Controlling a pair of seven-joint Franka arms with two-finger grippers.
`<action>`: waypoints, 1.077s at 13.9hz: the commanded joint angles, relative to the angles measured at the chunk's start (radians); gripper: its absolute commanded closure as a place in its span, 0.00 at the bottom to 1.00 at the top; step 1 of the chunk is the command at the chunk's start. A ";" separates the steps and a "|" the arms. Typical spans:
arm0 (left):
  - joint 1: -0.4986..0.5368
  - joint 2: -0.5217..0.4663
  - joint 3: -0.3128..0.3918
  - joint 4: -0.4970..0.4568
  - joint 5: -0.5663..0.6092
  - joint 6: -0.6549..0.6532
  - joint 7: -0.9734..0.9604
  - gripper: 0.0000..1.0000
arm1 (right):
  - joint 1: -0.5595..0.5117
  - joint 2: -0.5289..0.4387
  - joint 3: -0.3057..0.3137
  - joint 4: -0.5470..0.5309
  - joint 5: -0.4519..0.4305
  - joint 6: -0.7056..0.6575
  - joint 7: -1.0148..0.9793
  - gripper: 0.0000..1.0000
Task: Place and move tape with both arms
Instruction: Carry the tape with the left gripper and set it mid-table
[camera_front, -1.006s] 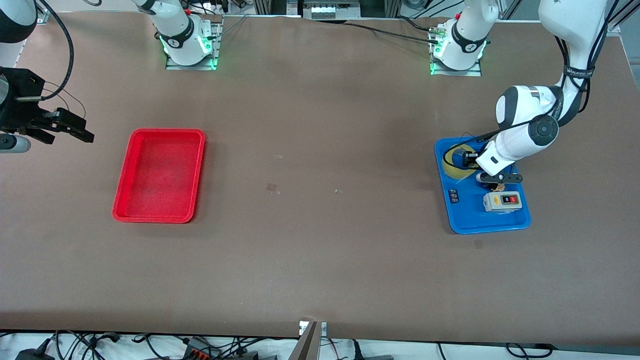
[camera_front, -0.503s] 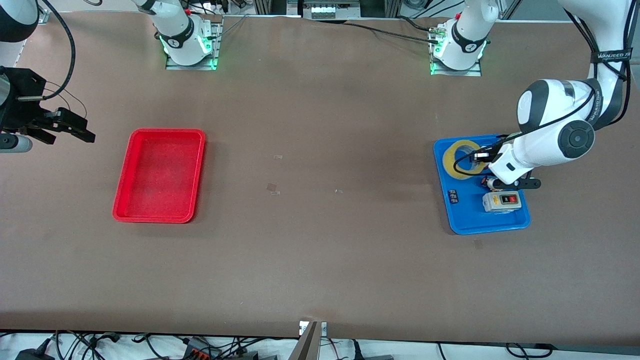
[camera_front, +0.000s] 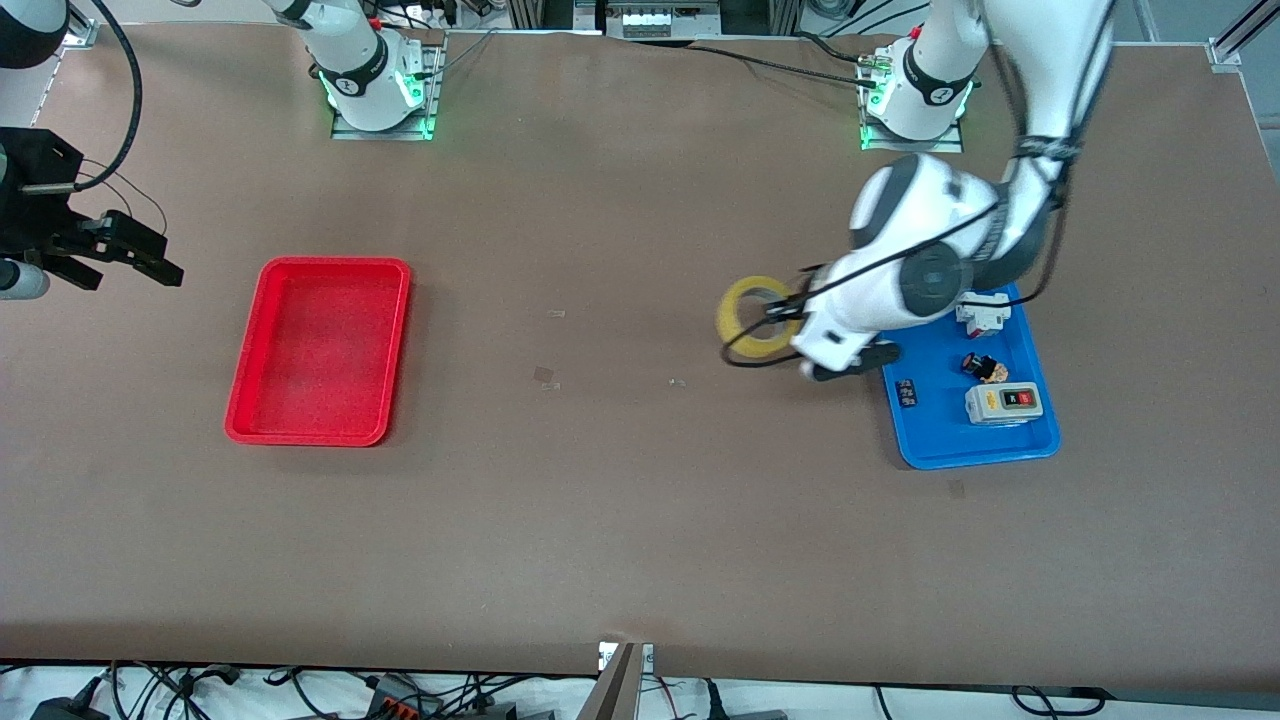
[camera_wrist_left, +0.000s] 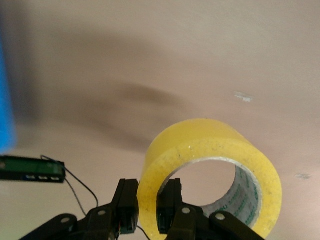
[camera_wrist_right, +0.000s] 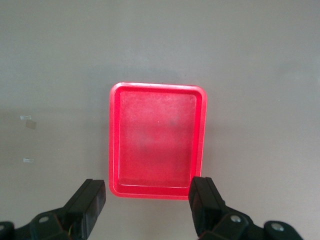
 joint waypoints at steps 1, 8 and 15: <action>-0.121 0.098 0.012 0.100 -0.023 0.094 -0.179 1.00 | -0.003 0.019 0.001 -0.003 0.000 -0.045 -0.007 0.00; -0.330 0.282 0.022 0.149 -0.007 0.368 -0.431 0.95 | 0.002 0.036 0.001 -0.002 -0.006 -0.059 -0.007 0.00; -0.298 0.212 0.030 0.169 0.025 0.301 -0.437 0.00 | -0.001 0.045 0.001 -0.003 -0.003 -0.068 -0.035 0.00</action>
